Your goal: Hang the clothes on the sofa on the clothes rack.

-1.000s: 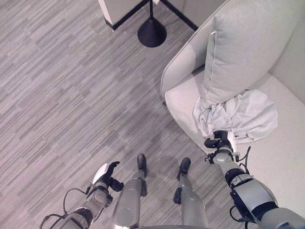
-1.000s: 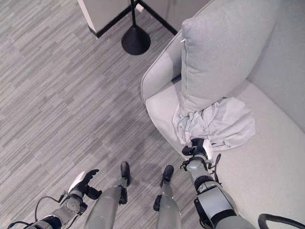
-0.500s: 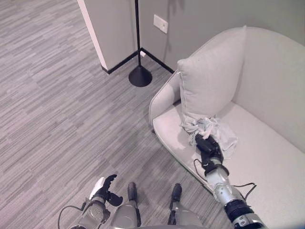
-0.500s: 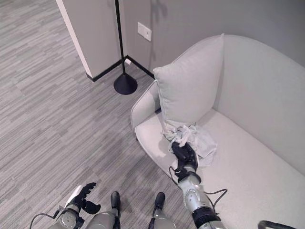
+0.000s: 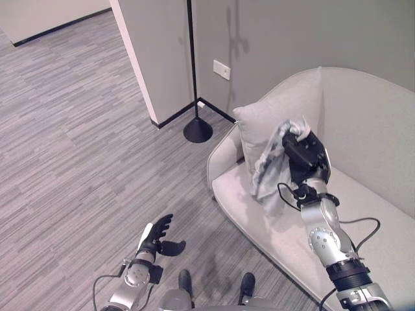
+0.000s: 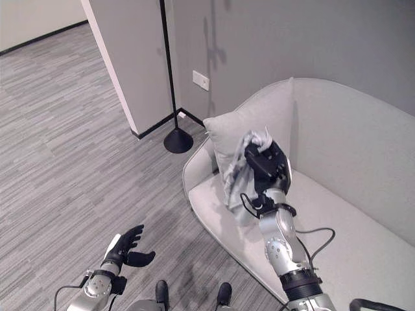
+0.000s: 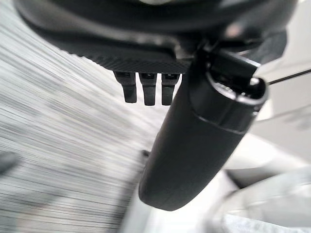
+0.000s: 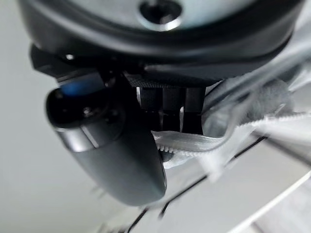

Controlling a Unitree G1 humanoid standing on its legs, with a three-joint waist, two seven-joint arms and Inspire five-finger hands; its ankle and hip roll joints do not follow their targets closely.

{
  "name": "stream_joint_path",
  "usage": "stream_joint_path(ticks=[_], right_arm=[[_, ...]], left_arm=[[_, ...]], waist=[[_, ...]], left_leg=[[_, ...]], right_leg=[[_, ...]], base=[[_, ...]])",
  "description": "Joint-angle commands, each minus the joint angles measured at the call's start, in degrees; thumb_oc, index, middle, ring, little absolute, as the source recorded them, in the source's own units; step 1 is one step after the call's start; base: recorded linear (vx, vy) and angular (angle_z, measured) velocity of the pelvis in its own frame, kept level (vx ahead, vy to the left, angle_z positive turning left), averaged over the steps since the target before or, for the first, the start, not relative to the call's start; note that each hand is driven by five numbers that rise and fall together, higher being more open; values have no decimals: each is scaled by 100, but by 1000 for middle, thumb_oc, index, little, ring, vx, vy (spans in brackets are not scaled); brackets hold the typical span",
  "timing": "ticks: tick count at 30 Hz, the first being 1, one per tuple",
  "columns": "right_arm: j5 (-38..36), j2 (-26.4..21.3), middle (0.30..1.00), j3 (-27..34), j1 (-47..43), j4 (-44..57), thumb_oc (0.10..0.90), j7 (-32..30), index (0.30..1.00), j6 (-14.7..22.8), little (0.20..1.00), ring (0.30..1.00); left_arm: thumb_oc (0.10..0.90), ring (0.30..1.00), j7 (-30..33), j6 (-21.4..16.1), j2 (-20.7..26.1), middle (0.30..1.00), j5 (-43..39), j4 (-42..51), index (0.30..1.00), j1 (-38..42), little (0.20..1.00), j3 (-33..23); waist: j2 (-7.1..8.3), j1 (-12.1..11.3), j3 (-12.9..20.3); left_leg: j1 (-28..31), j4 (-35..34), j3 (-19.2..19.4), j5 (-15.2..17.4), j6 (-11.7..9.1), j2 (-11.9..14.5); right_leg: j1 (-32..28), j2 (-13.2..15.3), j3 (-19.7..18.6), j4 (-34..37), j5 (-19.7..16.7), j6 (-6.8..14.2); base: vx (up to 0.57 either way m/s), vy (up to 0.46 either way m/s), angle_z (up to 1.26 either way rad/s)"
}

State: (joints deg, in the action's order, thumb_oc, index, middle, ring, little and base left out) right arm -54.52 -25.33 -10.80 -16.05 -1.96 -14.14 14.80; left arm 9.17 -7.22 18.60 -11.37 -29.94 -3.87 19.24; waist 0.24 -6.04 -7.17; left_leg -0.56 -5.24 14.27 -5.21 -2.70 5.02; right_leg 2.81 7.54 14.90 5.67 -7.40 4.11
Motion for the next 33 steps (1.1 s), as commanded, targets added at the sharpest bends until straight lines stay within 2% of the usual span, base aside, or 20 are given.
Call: stream_joint_path(ticks=[1,6,9,10,18,23,24,33], right_arm=[[303,-342,300,212,-1622,621,400,97,300,816,300,300],[307,-694,300,39,-2530,565,400,-131,300,845,300,300],[344,-745,300,4,-2746,577,400,-192,300,858,300,300],[381,-777,300,-8,-2837,670,400,-217,300,942,300,300],[376,-850,300,-235,-2848,1165,400,-45,300,1171,300,300],[375,-823,300,-499,-2825,1401,400,66,300,1123,300,300],[329,-754,300,-754,-2810,1560,400,164,300,1063,300,300],[74,-486,300,-1284,-2733,1995,400,348,300,1041,300,300]], left_arm=[[800,900,-5,-287,316,900,-720,357,900,90,900,-111],[800,900,132,-326,450,900,-965,1039,900,8,900,-341],[800,900,206,-377,515,900,-900,1334,900,12,900,-432],[800,900,446,-512,584,900,-495,1522,900,127,900,-550],[800,900,1069,-1021,761,900,390,2130,900,566,900,-657],[800,900,1035,-1079,845,900,585,2394,900,692,900,-417],[800,900,914,-1096,803,900,488,2524,900,798,900,-128],[800,900,932,-977,549,900,681,2343,900,1417,900,707]], waist=[[238,-73,710],[328,-157,845],[366,-185,869],[429,-235,899],[614,-338,951],[650,-352,944],[678,-330,934],[678,-212,922]], left_leg=[[-381,24,-506,-183,-209,146],[-355,24,-562,-193,-223,134],[-340,24,-596,-189,-231,126],[-347,24,-657,-190,-255,123],[-379,24,-792,-219,-329,143],[-399,24,-802,-232,-336,174],[-406,24,-808,-235,-332,194],[-375,24,-783,-222,-308,204]], right_leg=[[-759,129,301,-67,572,352],[-833,115,365,-67,581,346],[-874,116,384,-67,594,339],[-917,111,436,-67,617,330],[-962,65,569,-67,676,299],[-947,47,594,-67,685,289],[-944,34,586,-67,685,279],[-946,16,543,-67,689,266]], base=[[0,0,0],[-5,2,3],[4,-7,5],[11,-24,14],[6,-27,13],[-2,-7,0],[0,0,0],[-1,-3,0]])
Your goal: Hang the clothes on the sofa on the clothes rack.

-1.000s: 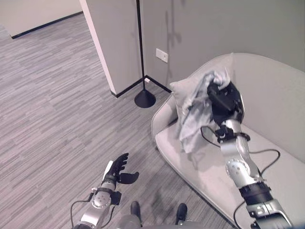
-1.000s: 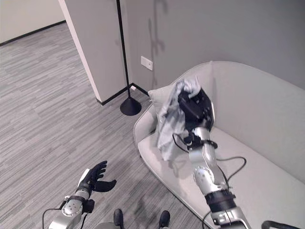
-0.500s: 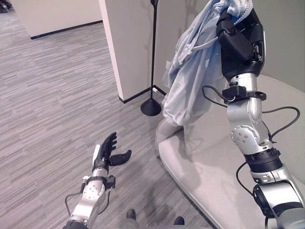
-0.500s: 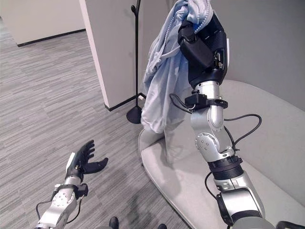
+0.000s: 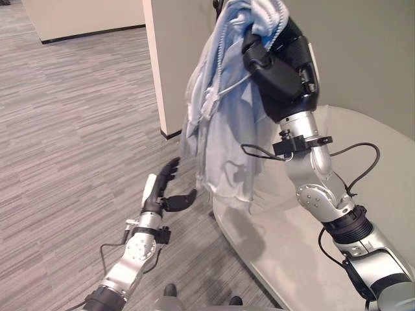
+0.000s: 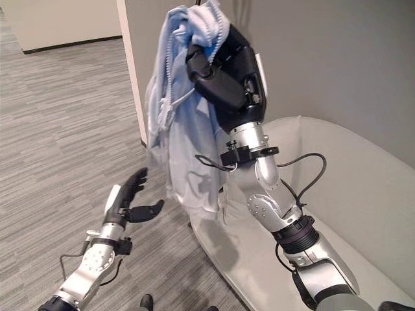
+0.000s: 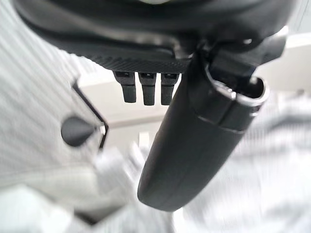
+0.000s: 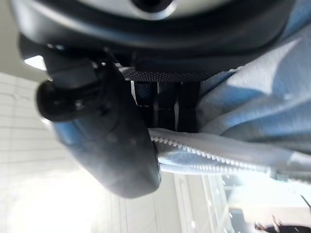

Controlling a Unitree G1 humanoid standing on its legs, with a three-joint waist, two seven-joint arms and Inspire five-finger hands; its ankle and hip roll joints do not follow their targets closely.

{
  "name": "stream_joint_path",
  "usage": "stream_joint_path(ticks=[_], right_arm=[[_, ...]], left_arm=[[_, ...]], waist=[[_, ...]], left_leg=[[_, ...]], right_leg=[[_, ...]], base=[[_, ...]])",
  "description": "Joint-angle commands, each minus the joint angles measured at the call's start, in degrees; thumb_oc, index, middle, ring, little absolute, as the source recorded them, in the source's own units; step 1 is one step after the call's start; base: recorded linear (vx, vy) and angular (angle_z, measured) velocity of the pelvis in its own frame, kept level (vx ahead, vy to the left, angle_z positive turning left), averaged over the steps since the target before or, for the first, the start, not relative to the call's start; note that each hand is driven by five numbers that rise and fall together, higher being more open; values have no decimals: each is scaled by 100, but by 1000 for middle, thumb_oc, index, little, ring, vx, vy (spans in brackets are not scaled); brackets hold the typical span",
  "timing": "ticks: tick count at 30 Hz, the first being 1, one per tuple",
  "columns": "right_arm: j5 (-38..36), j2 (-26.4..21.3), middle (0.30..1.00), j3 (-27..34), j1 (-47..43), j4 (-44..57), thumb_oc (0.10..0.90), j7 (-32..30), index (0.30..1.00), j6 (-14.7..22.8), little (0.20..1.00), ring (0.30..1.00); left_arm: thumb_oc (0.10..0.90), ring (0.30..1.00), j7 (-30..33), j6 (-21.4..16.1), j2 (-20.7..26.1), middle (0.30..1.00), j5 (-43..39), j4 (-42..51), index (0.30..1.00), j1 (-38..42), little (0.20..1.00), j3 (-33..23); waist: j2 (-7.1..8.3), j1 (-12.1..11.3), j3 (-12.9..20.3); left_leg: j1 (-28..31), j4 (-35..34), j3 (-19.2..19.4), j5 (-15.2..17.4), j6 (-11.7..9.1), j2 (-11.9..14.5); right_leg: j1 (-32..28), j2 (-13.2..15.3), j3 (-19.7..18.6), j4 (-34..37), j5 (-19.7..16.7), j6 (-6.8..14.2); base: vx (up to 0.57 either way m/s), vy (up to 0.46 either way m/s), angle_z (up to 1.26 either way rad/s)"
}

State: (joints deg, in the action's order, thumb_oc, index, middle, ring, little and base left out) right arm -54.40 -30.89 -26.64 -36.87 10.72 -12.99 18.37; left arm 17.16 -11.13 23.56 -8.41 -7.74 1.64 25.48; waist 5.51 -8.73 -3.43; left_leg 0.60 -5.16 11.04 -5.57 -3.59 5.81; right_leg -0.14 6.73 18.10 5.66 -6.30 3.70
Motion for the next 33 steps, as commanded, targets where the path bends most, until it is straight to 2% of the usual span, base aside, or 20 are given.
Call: stream_joint_path(ticks=[1,9,10,19,20,22,24,25,32,33], right_arm=[[11,116,300,239,-625,795,400,272,300,703,300,300],[-329,365,300,-168,-242,1449,400,700,300,789,300,300],[-323,374,300,-192,-189,1491,400,710,300,801,300,300],[-172,233,300,88,391,1525,400,664,300,728,300,300],[-91,129,300,242,582,1495,400,658,300,705,300,300],[-49,64,300,302,662,1488,400,669,300,686,300,300],[13,-178,300,594,1035,1402,400,784,300,571,300,300],[8,-176,300,592,1041,1404,400,791,300,570,300,300],[-11,-407,300,1360,1967,1181,400,1091,300,449,300,300],[-13,-404,300,1363,1977,1187,400,1095,300,446,300,300]], left_arm=[[800,900,185,-579,0,900,445,74,900,953,900,145],[800,900,550,-490,-470,900,547,-272,900,1569,900,391],[400,300,583,-478,-496,300,524,-296,300,1600,300,387],[400,300,897,-544,-365,300,225,283,300,1162,300,-362],[400,300,1016,-572,-260,300,269,545,300,978,300,-721],[400,300,1090,-577,-204,300,317,643,300,881,300,-885],[400,300,1303,-591,72,300,634,1044,300,513,300,-1628],[400,300,1299,-579,73,300,638,1069,300,491,300,-1636],[400,300,1643,-630,460,300,1076,1596,300,-141,300,-3075],[400,300,1640,-625,460,300,1077,1611,300,-155,300,-3078]], waist=[[149,75,544],[156,239,571],[151,252,575],[165,268,588],[165,238,590],[166,224,589],[165,146,590],[165,151,594],[114,-5,584],[116,0,588]], left_leg=[[-484,16,-455,-180,-215,125],[-467,16,-373,-151,-200,133],[-466,16,-367,-149,-197,133],[-437,16,-348,-126,-180,124],[-429,16,-359,-125,-183,118],[-426,16,-365,-132,-188,119],[-441,16,-401,-160,-216,139],[-439,16,-404,-160,-217,140],[-479,16,-563,-265,-314,180],[-480,16,-568,-266,-315,181]], right_leg=[[-648,97,206,-66,575,307],[-591,97,103,-66,555,302],[-584,97,88,-66,555,301],[-601,99,45,-66,553,296],[-612,90,56,-66,564,292],[-620,84,64,-66,569,288],[-646,62,103,-66,597,273],[-649,61,105,-66,598,272],[-736,-28,231,-73,695,215],[-739,-30,237,-73,697,213]], base=[[0,0,0],[1,1,-5],[-3,3,-12],[1,-5,-5],[0,0,0],[0,0,0],[-6,-47,2],[-1,-40,2],[-12,-46,9],[-20,-36,17]])
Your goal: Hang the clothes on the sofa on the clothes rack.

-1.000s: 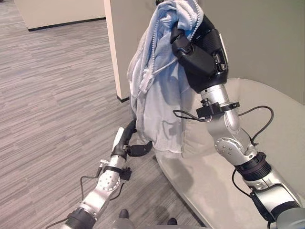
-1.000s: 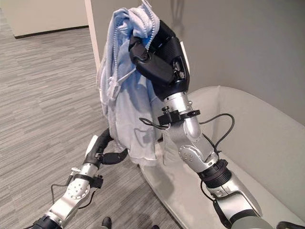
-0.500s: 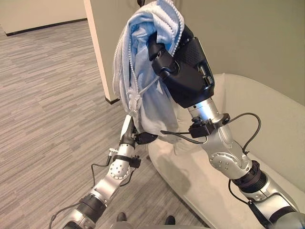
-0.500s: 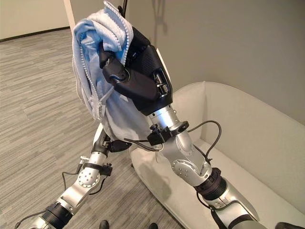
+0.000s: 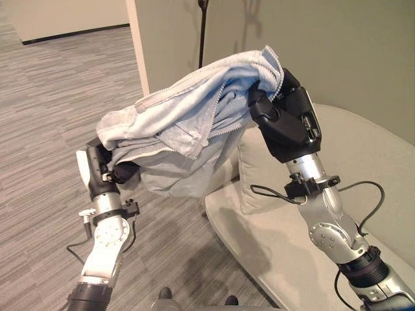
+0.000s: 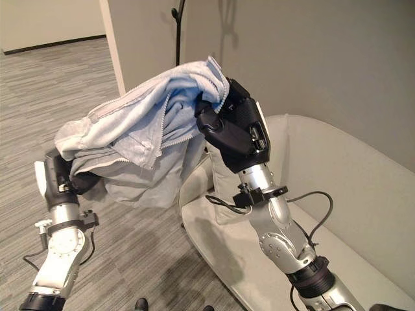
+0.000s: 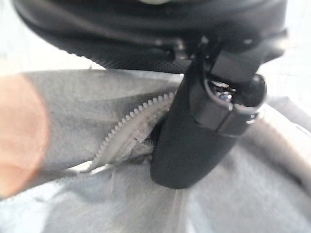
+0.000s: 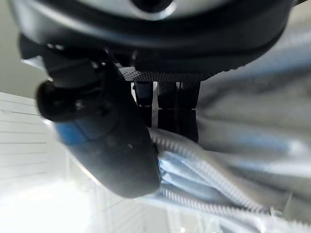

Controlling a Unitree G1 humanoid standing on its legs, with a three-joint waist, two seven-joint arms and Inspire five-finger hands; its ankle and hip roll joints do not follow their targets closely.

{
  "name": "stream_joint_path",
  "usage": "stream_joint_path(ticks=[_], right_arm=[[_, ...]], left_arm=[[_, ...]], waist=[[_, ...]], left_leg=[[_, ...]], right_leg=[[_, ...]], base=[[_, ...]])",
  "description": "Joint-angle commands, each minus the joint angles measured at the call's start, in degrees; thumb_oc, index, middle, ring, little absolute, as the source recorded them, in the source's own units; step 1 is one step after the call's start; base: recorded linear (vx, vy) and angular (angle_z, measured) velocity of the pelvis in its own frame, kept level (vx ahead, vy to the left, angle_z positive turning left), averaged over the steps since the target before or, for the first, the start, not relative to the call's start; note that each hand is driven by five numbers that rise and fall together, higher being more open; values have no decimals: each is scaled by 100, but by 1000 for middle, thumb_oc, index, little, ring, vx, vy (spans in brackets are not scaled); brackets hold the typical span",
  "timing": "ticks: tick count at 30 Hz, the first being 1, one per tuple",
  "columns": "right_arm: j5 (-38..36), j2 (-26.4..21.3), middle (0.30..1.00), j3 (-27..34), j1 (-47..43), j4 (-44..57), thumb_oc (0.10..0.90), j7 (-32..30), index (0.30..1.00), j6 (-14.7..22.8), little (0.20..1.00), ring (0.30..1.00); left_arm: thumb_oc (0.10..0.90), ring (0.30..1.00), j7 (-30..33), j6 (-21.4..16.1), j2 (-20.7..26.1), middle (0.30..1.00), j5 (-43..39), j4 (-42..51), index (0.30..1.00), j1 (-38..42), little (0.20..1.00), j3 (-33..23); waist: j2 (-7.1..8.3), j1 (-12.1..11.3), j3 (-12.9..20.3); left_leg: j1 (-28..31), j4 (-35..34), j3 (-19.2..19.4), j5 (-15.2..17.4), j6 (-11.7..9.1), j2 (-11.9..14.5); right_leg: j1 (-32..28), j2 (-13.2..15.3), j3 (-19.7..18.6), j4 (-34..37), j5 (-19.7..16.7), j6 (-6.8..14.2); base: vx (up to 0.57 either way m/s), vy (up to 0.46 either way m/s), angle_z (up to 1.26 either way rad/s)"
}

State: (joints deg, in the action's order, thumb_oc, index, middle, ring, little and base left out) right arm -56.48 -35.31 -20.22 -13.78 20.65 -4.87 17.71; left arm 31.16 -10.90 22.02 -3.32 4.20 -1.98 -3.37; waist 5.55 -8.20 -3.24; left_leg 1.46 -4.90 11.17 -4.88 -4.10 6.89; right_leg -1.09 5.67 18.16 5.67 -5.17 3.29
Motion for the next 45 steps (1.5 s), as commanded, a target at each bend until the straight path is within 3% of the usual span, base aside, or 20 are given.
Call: stream_joint_path(ticks=[1,8,14,17,18,19,20,22,23,27,28,31,33,35,36,37,40,42,44,45], right_arm=[[271,13,300,817,-209,170,400,309,300,493,300,300],[753,50,300,1092,792,-5,400,462,300,333,300,300],[1124,216,300,1082,1116,-336,400,181,300,294,300,300],[1015,453,300,715,1270,-431,400,218,300,132,300,300],[1015,452,300,713,1271,-431,400,218,300,132,300,300],[997,481,300,603,1283,-472,400,211,300,96,300,300],[980,531,300,489,1366,-569,400,172,300,52,300,300],[904,602,300,425,1453,-646,400,131,300,10,300,300],[908,629,300,426,1470,-650,400,93,300,-2,300,300],[941,830,300,594,1700,-733,400,82,300,-93,300,300],[888,962,300,656,1768,-743,400,59,300,-106,300,300],[824,1293,300,606,1791,-859,400,38,300,-182,300,300],[936,1443,300,498,1878,-854,400,45,300,-200,300,300],[919,1508,300,460,1923,-827,400,83,300,-222,300,300],[749,1527,300,449,2076,-729,400,194,300,-174,300,300],[682,1501,300,423,2103,-697,400,267,300,-161,300,300],[591,1392,300,330,2038,-736,400,387,300,-215,300,300],[519,1311,300,334,2003,-780,400,399,300,-209,300,300],[488,1288,300,437,2081,-803,400,427,300,-179,300,300],[489,1286,300,437,2085,-802,400,427,300,-179,300,300]], left_arm=[[400,300,262,-677,658,300,630,484,300,129,300,-372],[400,300,260,-1028,503,300,382,763,300,-273,300,-791],[400,300,-96,-1245,83,300,-268,759,300,-101,300,-226],[400,300,-475,-1289,-23,300,-879,624,300,-98,300,238],[400,300,-480,-1292,-22,300,-885,620,300,-99,300,236],[400,300,-562,-1275,-47,300,-1048,593,300,-74,300,372],[400,300,-820,-1296,-107,300,-1475,507,300,10,300,691],[400,300,-1091,-1283,-160,300,-1859,466,300,43,300,1030],[400,300,-1238,-1275,-180,300,-2030,426,300,73,300,1205],[400,300,-1815,-1118,-163,300,-2429,401,300,140,300,2014],[400,300,-1962,-1114,-157,300,-2636,288,300,209,300,2260],[400,300,-2098,-851,75,300,-2845,273,300,385,300,2486],[400,300,-2072,-810,263,300,-2839,332,300,361,300,2339],[400,300,-2047,-759,307,300,-2854,325,300,348,300,2320],[400,300,-2017,-677,274,300,-2928,207,300,339,300,2304],[400,300,-2068,-638,269,300,-2961,208,300,330,300,2314],[400,300,-2213,-481,290,300,-2944,240,300,250,300,2336],[400,300,-2263,-448,204,300,-2927,187,300,260,300,2366],[400,300,-2396,-431,22,300,-2846,84,300,256,300,2434],[400,300,-2397,-432,19,300,-2845,83,300,253,300,2436]], waist=[[94,-92,544],[-11,-314,187],[-122,-194,-78],[-140,90,-95],[-144,85,-92],[-149,171,-91],[-211,306,-91],[-263,329,-87],[-296,319,-94],[-265,395,-57],[-186,399,-79],[-34,410,-171],[-76,471,-215],[-97,516,-223],[-125,659,-230],[-166,718,-243],[-234,834,-364],[-243,1040,-537],[-88,1362,-578],[-114,1372,-582]], left_leg=[[-590,-10,-609,-361,-279,85],[-974,7,-923,-588,-384,44],[-1023,308,-478,-476,-380,403],[-693,392,-556,-418,-510,1171],[-687,384,-550,-420,-513,1178],[-661,343,-501,-559,-533,1408],[-668,197,-415,-1030,-688,1896],[-780,101,-539,-1209,-866,2081],[-853,118,-669,-1175,-925,2073],[-1314,990,-536,-14,-894,1730],[-1569,1375,-573,227,-813,1474],[-1658,1543,-537,611,-393,786],[-1507,1448,-451,681,-101,469],[-1362,1348,-424,714,47,294],[-983,1004,-428,677,244,-40],[-815,838,-442,681,356,-166],[-302,474,-376,697,452,-372],[48,341,-494,759,468,-558],[538,52,-732,912,509,-997],[563,30,-746,915,504,-970]], right_leg=[[-647,67,259,-78,598,245],[-639,75,592,-81,645,242],[-572,380,1029,-124,489,317],[-410,733,830,-269,344,445],[-403,729,823,-278,349,443],[-344,838,810,-317,322,489],[-304,1012,796,-421,360,597],[-337,1156,717,-426,372,722],[-376,1234,686,-433,345,781],[-516,1927,757,-440,-172,1085],[-519,2238,778,-478,-749,1171],[-297,2937,799,-1053,-1721,1153],[-161,3116,807,-1565,-1895,1056],[31,3089,607,-1972,-1744,938],[329,2512,208,-2367,-1158,692],[518,2190,109,-2538,-781,600],[1078,1401,151,-2611,-179,410],[1579,677,-210,-2375,-102,387],[1969,-38,-242,-1325,-454,518],[1927,-64,-216,-1279,-466,519]], base=[[-17,-33,9],[-78,-22,18],[-85,120,54],[24,289,16],[7,238,-17],[38,451,-17],[140,601,-2],[145,572,27],[119,550,8],[140,520,-3],[101,544,69],[127,548,74],[181,576,47],[171,495,42],[214,596,29],[338,696,-1],[219,326,18],[259,243,-31],[380,219,17],[224,95,49]])
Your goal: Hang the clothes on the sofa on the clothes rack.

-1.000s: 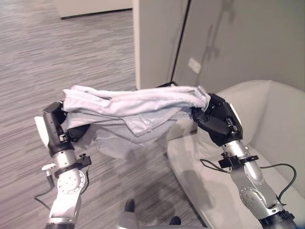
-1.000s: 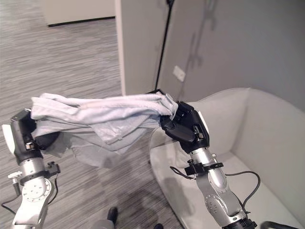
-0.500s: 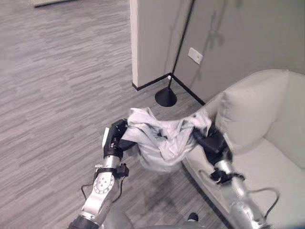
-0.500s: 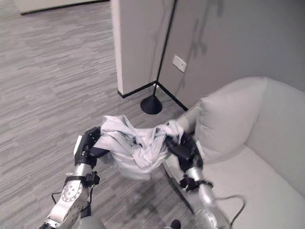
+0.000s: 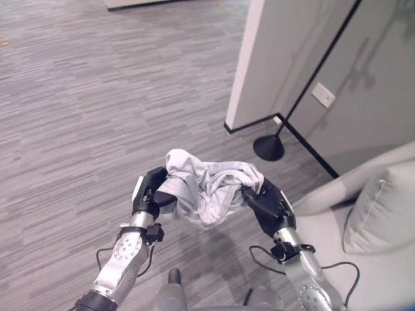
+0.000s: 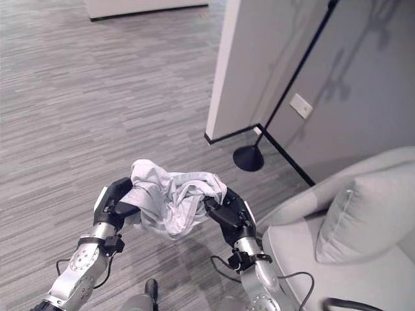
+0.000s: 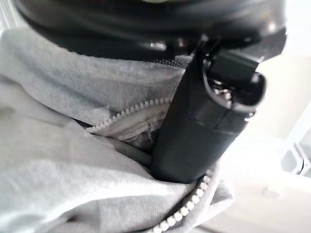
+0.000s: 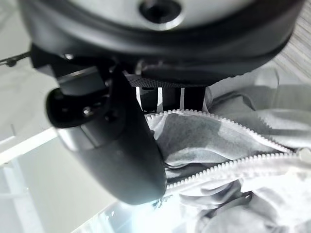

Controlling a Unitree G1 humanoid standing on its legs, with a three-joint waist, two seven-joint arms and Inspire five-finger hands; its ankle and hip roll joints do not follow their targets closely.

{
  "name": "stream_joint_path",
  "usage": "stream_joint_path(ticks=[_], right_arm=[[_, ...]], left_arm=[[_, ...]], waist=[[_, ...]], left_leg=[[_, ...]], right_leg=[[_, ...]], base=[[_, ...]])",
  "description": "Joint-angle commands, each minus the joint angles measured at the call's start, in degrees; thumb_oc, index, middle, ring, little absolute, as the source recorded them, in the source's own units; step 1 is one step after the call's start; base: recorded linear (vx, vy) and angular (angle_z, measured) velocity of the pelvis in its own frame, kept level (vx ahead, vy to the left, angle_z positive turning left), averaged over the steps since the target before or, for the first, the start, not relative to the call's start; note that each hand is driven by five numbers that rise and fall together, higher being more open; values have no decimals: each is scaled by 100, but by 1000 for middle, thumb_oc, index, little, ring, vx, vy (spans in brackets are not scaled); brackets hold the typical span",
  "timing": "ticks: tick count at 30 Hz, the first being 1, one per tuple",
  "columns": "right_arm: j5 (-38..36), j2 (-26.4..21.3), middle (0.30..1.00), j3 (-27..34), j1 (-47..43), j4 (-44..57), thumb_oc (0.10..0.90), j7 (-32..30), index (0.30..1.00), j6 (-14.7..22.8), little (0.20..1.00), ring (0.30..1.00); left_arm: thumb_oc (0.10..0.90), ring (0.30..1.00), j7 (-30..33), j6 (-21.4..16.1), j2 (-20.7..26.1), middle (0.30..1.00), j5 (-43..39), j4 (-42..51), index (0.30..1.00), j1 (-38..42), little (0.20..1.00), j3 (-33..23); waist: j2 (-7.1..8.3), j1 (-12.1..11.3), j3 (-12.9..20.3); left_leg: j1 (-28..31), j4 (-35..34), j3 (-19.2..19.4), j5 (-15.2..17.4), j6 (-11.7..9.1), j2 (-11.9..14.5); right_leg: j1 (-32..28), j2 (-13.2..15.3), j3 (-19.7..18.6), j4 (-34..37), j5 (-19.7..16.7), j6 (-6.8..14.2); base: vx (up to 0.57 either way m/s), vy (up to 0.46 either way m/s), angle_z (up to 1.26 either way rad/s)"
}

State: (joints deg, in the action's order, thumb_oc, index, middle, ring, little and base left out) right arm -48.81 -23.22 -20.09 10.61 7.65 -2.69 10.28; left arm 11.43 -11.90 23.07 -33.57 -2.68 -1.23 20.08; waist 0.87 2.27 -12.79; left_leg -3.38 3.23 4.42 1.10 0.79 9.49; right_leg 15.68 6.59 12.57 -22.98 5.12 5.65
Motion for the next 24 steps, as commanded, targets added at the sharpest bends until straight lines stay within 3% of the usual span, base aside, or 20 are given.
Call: stream_joint_path(ticks=[1,2,5,6,8,9,10,11,12,13,15,16,17,18,19,22,23,24], right_arm=[[-278,76,300,425,-354,498,400,209,300,564,300,300],[-242,149,300,570,-277,493,400,210,300,574,300,300],[-247,158,300,617,-238,497,400,212,300,588,300,300],[-251,173,300,738,-137,533,400,210,300,600,300,300],[-214,193,300,812,-20,504,400,215,300,627,300,300],[-221,215,300,799,-15,476,400,205,300,621,300,300],[-230,204,300,812,-17,432,400,181,300,636,300,300],[-231,198,300,813,-16,431,400,182,300,638,300,300],[-210,203,300,850,-47,353,400,190,300,645,300,300],[-210,200,300,852,-52,350,400,191,300,646,300,300],[-161,140,300,896,-115,270,400,165,300,670,300,300],[-122,98,300,933,-165,253,400,152,300,691,300,300],[-58,18,300,918,-260,267,400,153,300,730,300,300],[-57,24,300,915,-266,264,400,152,300,731,300,300],[6,-18,300,897,-309,225,400,110,300,748,300,300],[155,-88,300,843,-339,319,400,-5,300,712,300,300],[182,-107,300,854,-322,395,400,8,300,697,300,300],[243,-129,300,847,-308,471,400,21,300,681,300,300]], left_arm=[[400,300,-423,-332,-87,300,181,771,300,178,300,90],[400,300,-501,-242,-149,300,223,725,300,205,300,113],[400,300,-548,-220,-172,300,249,722,300,160,300,122],[400,300,-638,-193,-239,300,237,697,300,78,300,169],[400,300,-730,-172,-334,300,164,646,300,-70,300,217],[400,300,-731,-176,-368,300,110,641,300,-117,300,233],[400,300,-714,-186,-385,300,20,636,300,-137,300,262],[400,300,-714,-187,-390,300,19,635,300,-137,300,264],[400,300,-692,-199,-374,300,48,541,300,-41,300,290],[400,300,-692,-202,-379,300,48,535,300,-35,300,291],[400,300,-654,-246,-329,300,71,549,300,36,300,257],[400,300,-652,-260,-305,300,86,554,300,78,300,221],[400,300,-683,-308,-251,300,85,598,300,91,300,141],[400,300,-684,-307,-244,300,84,601,300,92,300,138],[400,300,-677,-312,-219,300,79,613,300,54,300,88],[400,300,-658,-227,-196,300,-20,626,300,-28,300,15],[400,300,-675,-196,-190,300,-41,633,300,-70,300,-24],[400,300,-672,-174,-181,300,-46,645,300,-106,300,-43]], waist=[[349,329,368],[436,448,485],[346,461,549],[327,526,641],[119,509,832],[19,528,882],[-187,572,963],[-196,574,969],[-362,623,1034],[-365,627,1035],[-404,630,1039],[-369,640,1040],[-201,573,1017],[-207,560,1017],[-83,481,1003],[335,273,887],[402,210,856],[459,147,836]], left_leg=[[1058,-787,-76,317,13,-1225],[1348,-823,-147,602,0,-1433],[1553,-823,-176,818,-31,-1361],[1842,-823,-203,967,-10,-1457],[2116,-823,-193,1198,-82,-1340],[2167,-795,-177,1153,-97,-1302],[2160,-643,-104,915,-217,-1206],[2156,-644,-106,917,-222,-1200],[2068,-207,-35,366,-517,-1084],[2060,-200,-40,367,-526,-1080],[1787,500,229,-246,-1061,-904],[1615,1020,513,-570,-1295,-727],[1151,2267,1076,-992,-1502,-301],[1112,2341,1084,-958,-1506,-274],[886,2881,1279,-1129,-1499,-118],[153,3686,1840,-933,-1229,781],[-56,3561,1898,-734,-1128,985],[-236,3218,1861,-540,-994,984]], right_leg=[[237,-160,350,1597,-1499,283],[285,-205,1169,2284,-1753,415],[218,-325,1310,2416,-1681,458],[71,-230,1575,2557,-1640,279],[-195,-382,1562,2502,-1310,77],[-243,-396,1598,2372,-1199,-16],[-330,-463,1688,2220,-992,-147],[-323,-465,1692,2209,-980,-150],[-441,-551,1724,2158,-888,-223],[-440,-553,1728,2161,-887,-225],[-669,-558,1820,2259,-881,-247],[-802,-530,1866,2307,-849,-295],[-1078,-490,1826,2475,-727,-448],[-1069,-515,1816,2488,-730,-464],[-1252,-482,1768,2624,-690,-520],[-1642,-297,1528,2798,-612,-488],[-1714,-261,1374,2798,-606,-430],[-1766,-205,1196,2798,-592,-348]], base=[[366,63,76],[372,62,88],[403,48,77],[478,47,7],[591,59,22],[542,79,56],[370,58,34],[480,38,2],[251,1,-15],[328,6,-5],[198,-1,-4],[342,-64,-20],[265,-65,-13],[315,-115,-9],[251,-110,-18],[366,-80,-42],[290,131,-51],[245,226,-56]])
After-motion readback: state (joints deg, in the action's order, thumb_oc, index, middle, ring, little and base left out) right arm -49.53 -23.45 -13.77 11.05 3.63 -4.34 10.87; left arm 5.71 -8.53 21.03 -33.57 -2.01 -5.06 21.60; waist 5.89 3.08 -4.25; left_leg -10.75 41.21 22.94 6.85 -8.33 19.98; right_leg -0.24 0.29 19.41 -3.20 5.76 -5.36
